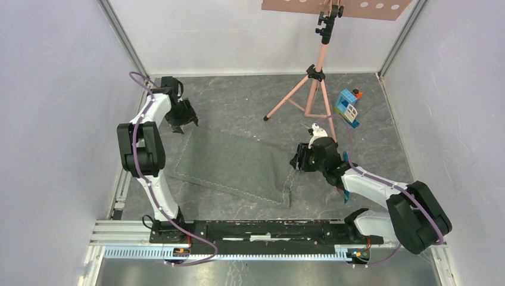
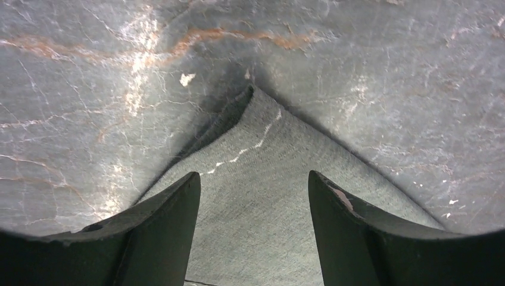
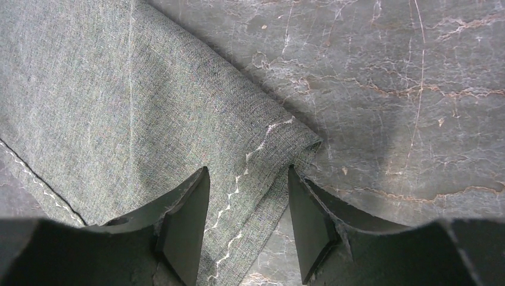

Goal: Fold the napkin into a case and place the utensils inside
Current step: Smooth out the rectangle-folded napkin at the center of the board.

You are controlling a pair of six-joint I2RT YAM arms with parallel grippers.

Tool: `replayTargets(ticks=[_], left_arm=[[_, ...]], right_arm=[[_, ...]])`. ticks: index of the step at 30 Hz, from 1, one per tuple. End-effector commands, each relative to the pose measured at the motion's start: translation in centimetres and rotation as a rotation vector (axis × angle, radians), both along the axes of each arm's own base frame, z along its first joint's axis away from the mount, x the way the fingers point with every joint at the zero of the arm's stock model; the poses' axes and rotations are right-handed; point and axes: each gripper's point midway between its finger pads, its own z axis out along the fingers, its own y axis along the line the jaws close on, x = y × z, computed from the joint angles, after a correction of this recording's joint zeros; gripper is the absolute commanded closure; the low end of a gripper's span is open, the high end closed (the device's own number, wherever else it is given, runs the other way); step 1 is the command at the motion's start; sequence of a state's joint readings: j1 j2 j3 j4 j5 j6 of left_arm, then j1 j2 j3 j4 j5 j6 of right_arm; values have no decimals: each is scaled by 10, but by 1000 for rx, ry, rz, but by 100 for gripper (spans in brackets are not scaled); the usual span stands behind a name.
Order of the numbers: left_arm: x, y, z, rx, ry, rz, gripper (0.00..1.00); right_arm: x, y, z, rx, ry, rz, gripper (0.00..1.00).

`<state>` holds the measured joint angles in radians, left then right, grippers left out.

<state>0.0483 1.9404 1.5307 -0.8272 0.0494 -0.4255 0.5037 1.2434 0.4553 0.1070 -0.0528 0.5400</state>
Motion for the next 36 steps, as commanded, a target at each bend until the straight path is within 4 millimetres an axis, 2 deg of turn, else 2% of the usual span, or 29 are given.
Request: replayTargets(ticks=[1,4,8,13,22,29,36], left_arm=[[20,16,4,68,-30,-62,27],[25,17,-4,67,-20,-80,28],[29,15,-17,46,-10,-98,35],[33,15,-18,34,-27,-98,41],[33,11,-25,8,-23,-103,58],[32,11,-30,-11,-17,-97,67],[36,13,-28,-28,-34,-76,79]], right_arm=[[3,5,4,37,-22,1,43],[-1,3,3,37,-19,1,42],[-3,-1,2,40,-30,-5,39],[-4,-2,0,41,-28,-3,38],[2,-2,0,57,-54,-13,42],[12,6,5,83,-66,-3,54],[25,-3,17,80,-110,-59,83]])
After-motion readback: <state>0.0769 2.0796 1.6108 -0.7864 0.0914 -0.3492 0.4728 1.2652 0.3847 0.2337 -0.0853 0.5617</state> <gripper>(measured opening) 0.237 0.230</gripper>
